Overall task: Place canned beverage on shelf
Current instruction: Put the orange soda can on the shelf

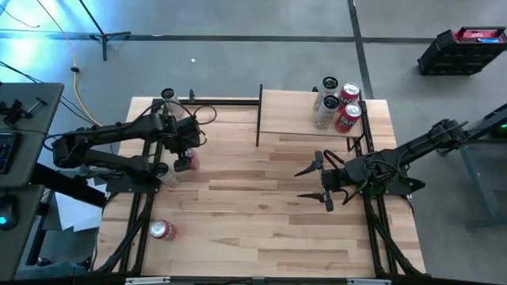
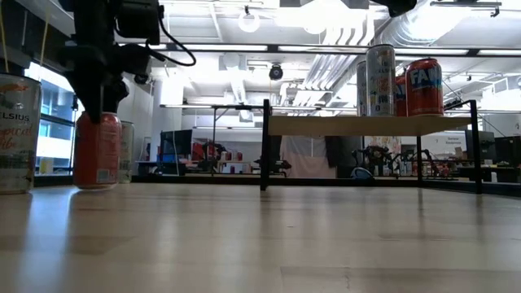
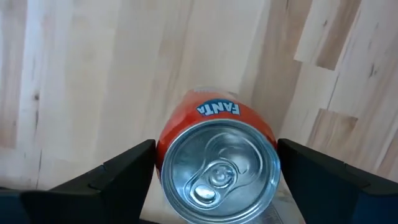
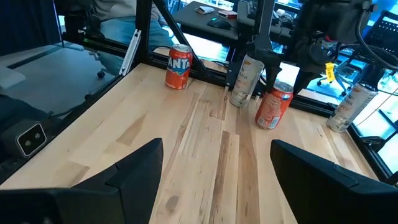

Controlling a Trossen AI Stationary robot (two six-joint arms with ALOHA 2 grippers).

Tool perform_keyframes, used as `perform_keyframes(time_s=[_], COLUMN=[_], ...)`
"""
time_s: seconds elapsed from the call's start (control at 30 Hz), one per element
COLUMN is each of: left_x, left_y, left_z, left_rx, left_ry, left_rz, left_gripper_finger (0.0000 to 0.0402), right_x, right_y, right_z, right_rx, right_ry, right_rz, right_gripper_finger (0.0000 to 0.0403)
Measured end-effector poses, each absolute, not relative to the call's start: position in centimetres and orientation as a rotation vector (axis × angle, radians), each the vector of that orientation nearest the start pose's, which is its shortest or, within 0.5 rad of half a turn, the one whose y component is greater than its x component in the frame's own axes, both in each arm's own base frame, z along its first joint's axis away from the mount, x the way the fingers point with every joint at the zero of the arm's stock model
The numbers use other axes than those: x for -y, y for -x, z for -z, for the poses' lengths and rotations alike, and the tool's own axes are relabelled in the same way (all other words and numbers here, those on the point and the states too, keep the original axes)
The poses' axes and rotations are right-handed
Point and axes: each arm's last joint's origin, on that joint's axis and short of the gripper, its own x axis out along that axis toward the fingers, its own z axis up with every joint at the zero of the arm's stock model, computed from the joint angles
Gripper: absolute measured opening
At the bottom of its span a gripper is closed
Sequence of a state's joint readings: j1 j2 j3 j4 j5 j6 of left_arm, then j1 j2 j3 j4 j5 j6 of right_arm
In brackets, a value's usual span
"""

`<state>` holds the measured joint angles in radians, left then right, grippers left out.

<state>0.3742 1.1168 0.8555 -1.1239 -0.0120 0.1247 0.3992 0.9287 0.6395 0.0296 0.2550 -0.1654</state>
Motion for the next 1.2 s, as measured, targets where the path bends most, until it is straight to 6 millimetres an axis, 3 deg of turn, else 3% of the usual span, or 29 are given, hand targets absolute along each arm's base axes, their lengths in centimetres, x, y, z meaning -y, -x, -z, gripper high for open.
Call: perform_keyframes(time_s=[0.3, 1.2], left_x=[-6.62, -6.53], left_y=[-16.17, -15.88], left_z=[-24.12, -24.05], left_rx=[-1.378, -1.415], left_ry=[0.136, 0.120], left_rz=[-0.239, -0.229], left_gripper_finger=[0.0350, 0.0351], right_x=[-7.35, -7.35], right_y=[-19.30, -19.30], right_z=[-27.80, -27.80], right_rx=[-0.234, -0.234], right_ry=[0.248, 0.248], right_rz=[-0.164, -0.164], right_gripper_finger=[0.0281, 0.0281])
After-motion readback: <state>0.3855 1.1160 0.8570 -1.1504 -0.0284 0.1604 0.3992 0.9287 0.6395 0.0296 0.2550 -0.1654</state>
